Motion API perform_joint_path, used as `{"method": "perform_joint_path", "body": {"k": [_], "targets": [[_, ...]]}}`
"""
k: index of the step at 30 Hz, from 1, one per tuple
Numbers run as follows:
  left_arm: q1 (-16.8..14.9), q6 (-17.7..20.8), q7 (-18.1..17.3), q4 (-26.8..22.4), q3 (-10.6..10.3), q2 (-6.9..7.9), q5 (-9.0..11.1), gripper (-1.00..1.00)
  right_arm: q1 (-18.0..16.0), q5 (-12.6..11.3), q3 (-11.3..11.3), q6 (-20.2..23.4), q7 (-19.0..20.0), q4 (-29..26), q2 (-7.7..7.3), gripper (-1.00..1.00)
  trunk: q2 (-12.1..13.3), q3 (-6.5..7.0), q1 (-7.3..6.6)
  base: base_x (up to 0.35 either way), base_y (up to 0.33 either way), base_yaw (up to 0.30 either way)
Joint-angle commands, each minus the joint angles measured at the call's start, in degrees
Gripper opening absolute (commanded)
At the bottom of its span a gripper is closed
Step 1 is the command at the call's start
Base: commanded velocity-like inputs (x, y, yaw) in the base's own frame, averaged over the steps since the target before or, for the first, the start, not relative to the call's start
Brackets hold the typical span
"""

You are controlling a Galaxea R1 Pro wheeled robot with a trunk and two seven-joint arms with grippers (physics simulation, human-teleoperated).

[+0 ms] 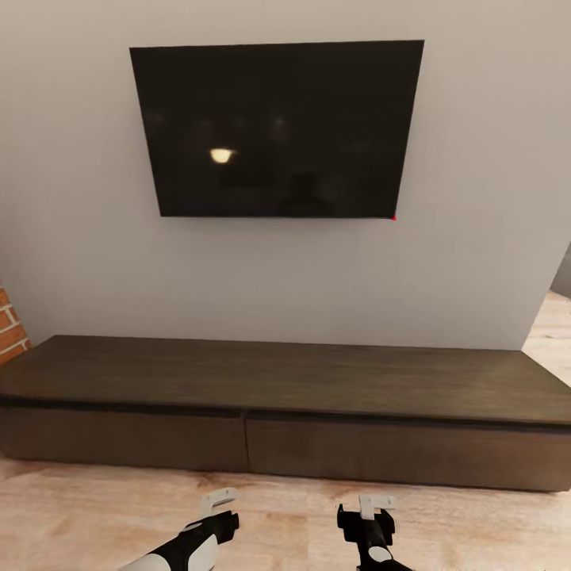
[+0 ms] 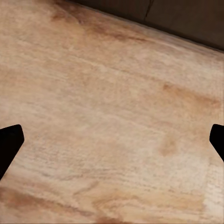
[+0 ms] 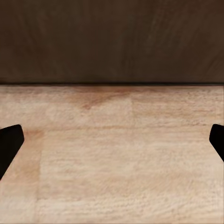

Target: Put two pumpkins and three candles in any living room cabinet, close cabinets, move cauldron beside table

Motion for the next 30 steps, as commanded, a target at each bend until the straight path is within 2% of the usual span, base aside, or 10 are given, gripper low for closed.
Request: {"method": "perform_joint_path", "body": {"k": [1,10,30], "targets": [[0.0,-0.2,0.0,0.0,0.4,-0.02,0.2,1.00,0.0,-0.5,0.5,-0.2,-0.2,0.0,0.01,1.00,0.0,-0.06,-0.01,0.000,0.290,-0.018],[0.0,-0.2,0.0,0.4,0.4,-0.02,0.2,1.00,0.0,-0.5,0.4,-0.1,-0.3,0.0,0.50,1.00,0.0,-0.05,-0.01,0.000,0.290,-0.004],[0.0,-0.2,0.0,0.5,0.4,-0.11,0.2,1.00,0.0,-0.5,0.4,-0.1,-0.3,0.0,0.54,1.00,0.0,-0.05,-0.01,0.000,0.295,0.000]]}}
